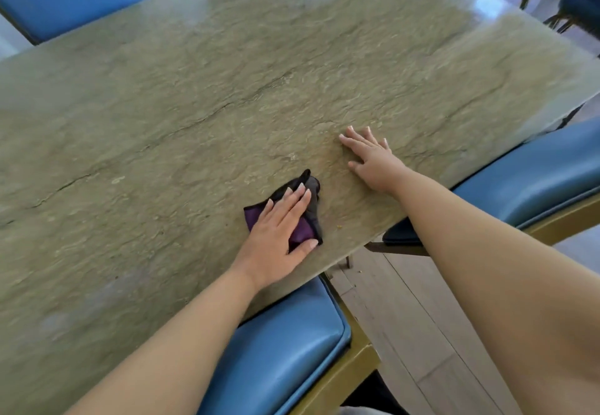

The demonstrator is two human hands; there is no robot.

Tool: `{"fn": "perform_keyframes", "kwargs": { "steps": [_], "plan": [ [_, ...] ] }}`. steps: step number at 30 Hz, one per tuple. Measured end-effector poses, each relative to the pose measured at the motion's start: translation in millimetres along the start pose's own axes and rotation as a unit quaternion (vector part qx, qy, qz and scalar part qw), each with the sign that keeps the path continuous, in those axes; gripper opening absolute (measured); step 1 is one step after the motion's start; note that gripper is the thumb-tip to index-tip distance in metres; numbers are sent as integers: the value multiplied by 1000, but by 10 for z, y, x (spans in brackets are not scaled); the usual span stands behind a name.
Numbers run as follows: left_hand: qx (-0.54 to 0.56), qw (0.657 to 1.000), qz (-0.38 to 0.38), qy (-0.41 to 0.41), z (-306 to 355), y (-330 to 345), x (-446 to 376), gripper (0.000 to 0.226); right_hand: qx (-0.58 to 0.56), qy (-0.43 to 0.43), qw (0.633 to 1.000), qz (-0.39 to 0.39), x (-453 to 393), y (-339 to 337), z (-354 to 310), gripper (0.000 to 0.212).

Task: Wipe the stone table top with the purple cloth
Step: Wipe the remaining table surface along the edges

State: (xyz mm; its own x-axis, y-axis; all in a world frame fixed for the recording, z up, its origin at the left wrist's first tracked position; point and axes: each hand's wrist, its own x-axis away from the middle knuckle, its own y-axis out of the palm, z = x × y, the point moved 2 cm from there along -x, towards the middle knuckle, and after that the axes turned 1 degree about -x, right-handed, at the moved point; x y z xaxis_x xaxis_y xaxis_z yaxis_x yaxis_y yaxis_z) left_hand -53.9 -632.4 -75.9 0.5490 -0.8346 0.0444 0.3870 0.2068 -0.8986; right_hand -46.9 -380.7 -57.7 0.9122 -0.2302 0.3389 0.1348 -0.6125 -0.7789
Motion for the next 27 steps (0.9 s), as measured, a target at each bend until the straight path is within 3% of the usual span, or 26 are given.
{"fn": "perform_keyframes", "kwargs": {
  "steps": [2, 6, 9, 12, 16, 19, 21, 22, 25, 27],
  "plan": [
    [20, 999, 7, -25, -97, -12, 69, 84, -44, 28, 999, -3, 61, -69, 43, 53],
    [22, 991, 43, -128, -262, -95, -252, 80, -65, 159, 983, 71, 299, -50, 259, 54],
    [30, 988, 41, -147, -259, -135, -646, 74, -54, 164, 982, 81, 374, 30, 315, 55],
    [4, 992, 44, -118, -67, -77, -769, 73, -74, 164, 981, 66, 332, 10, 322, 54],
    [47, 999, 8, 25, 414, 130, -460, 67, -77, 162, 982, 60, 335, -20, 315, 53],
    [196, 973, -88, 86, 734, 180, -277, 56, -101, 164, 980, 59, 368, -54, 275, 51],
    [315, 940, -131, 23, 813, 40, -277, 52, -135, 167, 975, 57, 387, -106, 253, 49],
    [335, 937, -101, -2, 779, -69, -319, 51, -154, 168, 972, 57, 394, -133, 248, 48],
    [230, 971, 60, -29, 431, -392, -441, 57, -184, 171, 967, 51, 426, -169, 233, 50],
    [174, 976, 108, -77, 103, -466, -404, 60, -175, 180, 966, 54, 432, -142, 199, 51]
  ]
}}
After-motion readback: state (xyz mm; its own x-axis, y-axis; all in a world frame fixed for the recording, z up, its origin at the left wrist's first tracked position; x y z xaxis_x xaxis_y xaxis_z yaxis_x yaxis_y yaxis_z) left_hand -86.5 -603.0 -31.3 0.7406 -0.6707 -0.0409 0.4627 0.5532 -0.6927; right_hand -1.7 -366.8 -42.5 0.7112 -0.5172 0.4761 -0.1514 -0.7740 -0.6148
